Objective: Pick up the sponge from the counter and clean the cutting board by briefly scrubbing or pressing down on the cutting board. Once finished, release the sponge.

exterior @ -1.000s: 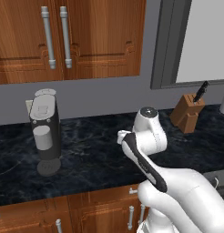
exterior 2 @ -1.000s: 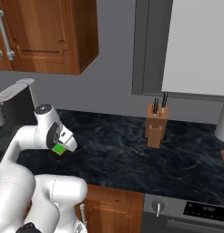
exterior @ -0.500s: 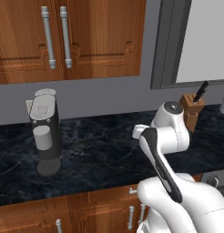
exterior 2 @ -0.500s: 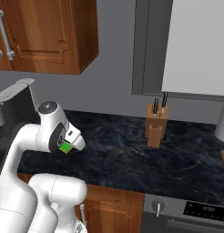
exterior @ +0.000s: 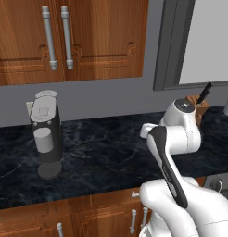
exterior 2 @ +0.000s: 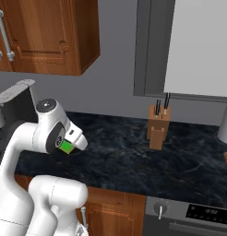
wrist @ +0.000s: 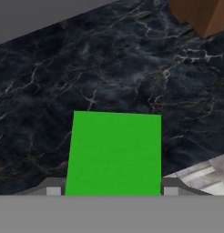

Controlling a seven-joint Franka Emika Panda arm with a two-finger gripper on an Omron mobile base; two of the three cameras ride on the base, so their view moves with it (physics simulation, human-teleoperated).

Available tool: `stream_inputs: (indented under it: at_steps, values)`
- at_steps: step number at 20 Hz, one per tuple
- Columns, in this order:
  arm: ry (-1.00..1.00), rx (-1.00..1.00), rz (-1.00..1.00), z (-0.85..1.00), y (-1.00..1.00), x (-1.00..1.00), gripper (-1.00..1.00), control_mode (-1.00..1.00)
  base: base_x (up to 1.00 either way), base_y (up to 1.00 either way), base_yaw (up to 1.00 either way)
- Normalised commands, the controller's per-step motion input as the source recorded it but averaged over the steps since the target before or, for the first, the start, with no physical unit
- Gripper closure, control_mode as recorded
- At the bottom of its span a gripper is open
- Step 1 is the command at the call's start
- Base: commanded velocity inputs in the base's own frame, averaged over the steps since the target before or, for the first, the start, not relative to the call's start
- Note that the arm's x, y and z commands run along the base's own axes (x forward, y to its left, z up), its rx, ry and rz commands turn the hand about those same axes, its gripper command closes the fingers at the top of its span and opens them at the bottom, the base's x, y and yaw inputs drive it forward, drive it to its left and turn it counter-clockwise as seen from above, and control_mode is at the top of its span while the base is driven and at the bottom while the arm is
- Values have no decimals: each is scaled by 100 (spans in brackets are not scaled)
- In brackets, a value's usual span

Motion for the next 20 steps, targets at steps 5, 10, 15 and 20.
stream_inputs:
  at_steps: [5,10,15,20]
  values:
    - [0,-8,0,7,0,-1,100,-100,0,0,0]
    - [0,0,0,0,0,0,100,-100,0,0,0]
    - [0,0,0,0,0,0,100,-100,0,0,0]
    - [0,0,0,0,0,0,100,-100,0,0,0]
